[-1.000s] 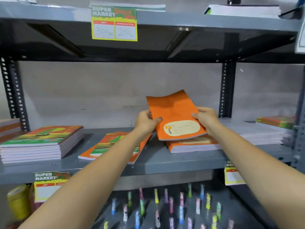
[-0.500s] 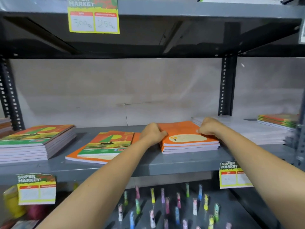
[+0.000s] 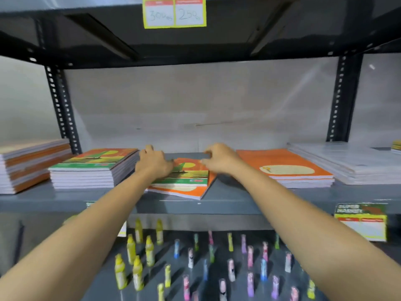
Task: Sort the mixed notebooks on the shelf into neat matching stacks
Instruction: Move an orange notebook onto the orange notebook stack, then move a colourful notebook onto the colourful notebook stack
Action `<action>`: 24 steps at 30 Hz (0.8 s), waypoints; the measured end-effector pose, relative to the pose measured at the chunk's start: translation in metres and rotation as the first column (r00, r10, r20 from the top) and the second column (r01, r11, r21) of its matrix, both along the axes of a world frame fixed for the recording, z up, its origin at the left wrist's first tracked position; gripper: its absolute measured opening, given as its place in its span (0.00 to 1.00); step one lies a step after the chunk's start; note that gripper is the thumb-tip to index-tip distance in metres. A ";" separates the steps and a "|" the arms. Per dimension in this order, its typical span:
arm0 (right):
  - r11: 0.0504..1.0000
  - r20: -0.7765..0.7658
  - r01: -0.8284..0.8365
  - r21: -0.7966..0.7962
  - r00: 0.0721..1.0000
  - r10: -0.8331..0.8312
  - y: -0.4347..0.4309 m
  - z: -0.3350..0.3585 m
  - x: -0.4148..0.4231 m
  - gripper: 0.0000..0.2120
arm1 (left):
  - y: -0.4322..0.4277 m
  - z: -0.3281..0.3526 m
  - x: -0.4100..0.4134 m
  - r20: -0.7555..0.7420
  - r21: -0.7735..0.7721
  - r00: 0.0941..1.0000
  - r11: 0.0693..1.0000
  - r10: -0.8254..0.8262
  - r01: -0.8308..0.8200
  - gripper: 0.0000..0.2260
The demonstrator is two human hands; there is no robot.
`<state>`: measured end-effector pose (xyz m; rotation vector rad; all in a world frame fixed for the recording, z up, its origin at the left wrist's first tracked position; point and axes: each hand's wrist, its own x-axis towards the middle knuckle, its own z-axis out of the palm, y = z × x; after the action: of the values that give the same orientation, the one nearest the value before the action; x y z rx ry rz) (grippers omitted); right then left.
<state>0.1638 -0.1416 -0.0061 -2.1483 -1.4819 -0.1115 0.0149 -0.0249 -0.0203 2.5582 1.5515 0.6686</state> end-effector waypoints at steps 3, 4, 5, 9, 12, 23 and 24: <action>0.986 -0.002 -0.012 -0.165 1.000 0.012 0.022 -0.016 -0.022 0.31 | 0.004 -0.016 -0.010 -0.166 -0.137 0.985 0.988 0.052 -0.075 0.35; 0.980 0.001 0.000 -0.199 1.000 0.000 0.027 -0.022 -0.024 0.33 | 0.006 -0.019 -0.010 -0.177 -0.162 0.983 0.983 0.053 -0.083 0.35; 0.977 0.006 0.014 -0.214 1.000 -0.014 0.030 -0.028 -0.025 0.34 | 0.007 -0.020 -0.009 -0.182 -0.167 0.982 0.983 0.049 -0.080 0.35; 0.977 -0.002 0.094 -0.189 0.995 -0.096 0.036 -0.040 -0.030 0.36 | 0.009 -0.019 -0.010 -0.182 -0.172 0.983 0.984 0.012 -0.044 0.31; 0.963 0.038 0.121 -0.242 0.993 -0.116 0.036 -0.041 -0.033 0.34 | 0.007 -0.017 -0.012 -0.165 -0.235 0.986 0.970 0.018 -0.057 0.30; 0.885 -0.474 0.001 0.465 0.845 0.248 0.015 -0.021 -0.030 0.35 | -0.025 0.000 -0.007 0.844 0.119 0.446 0.916 -0.296 0.383 0.17; 0.838 -0.498 0.052 0.543 0.824 0.271 0.013 -0.016 -0.029 0.34 | -0.028 0.004 -0.009 0.855 0.212 0.367 0.893 -0.366 0.398 0.18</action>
<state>0.1349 -0.1287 -0.0218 -1.4512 -1.0575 0.1295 0.0057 -0.0527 -0.0158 1.7935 0.5404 1.5286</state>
